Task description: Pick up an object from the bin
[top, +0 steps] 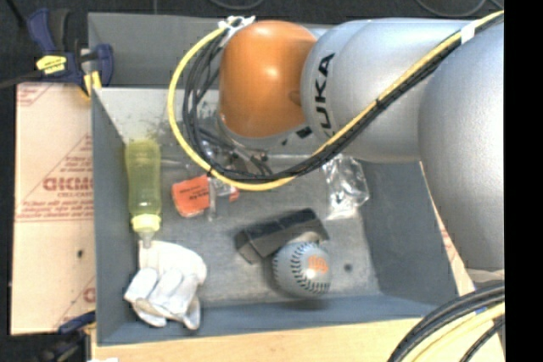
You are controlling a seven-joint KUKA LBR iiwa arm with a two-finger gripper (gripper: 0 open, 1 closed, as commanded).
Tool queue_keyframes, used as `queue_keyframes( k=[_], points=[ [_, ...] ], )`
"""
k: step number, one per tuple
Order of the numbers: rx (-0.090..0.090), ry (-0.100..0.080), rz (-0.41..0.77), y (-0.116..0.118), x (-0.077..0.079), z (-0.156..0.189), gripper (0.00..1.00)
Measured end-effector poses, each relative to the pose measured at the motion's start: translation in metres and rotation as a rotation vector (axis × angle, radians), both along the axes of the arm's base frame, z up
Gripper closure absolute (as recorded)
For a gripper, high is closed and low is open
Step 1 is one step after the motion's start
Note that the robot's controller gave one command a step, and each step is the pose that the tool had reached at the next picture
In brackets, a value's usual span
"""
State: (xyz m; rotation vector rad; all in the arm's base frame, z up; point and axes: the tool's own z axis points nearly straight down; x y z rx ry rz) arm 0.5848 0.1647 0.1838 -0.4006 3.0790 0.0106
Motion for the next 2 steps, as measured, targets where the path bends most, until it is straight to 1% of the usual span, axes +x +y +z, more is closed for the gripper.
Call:
queue_keyframes(
  k=[1,2],
  points=[
    [-0.01,0.04,-0.014,-0.002,-0.015,-0.015,1.0],
    [-0.005,0.019,-0.016,0.002,-0.012,0.046,1.0]
  ],
)
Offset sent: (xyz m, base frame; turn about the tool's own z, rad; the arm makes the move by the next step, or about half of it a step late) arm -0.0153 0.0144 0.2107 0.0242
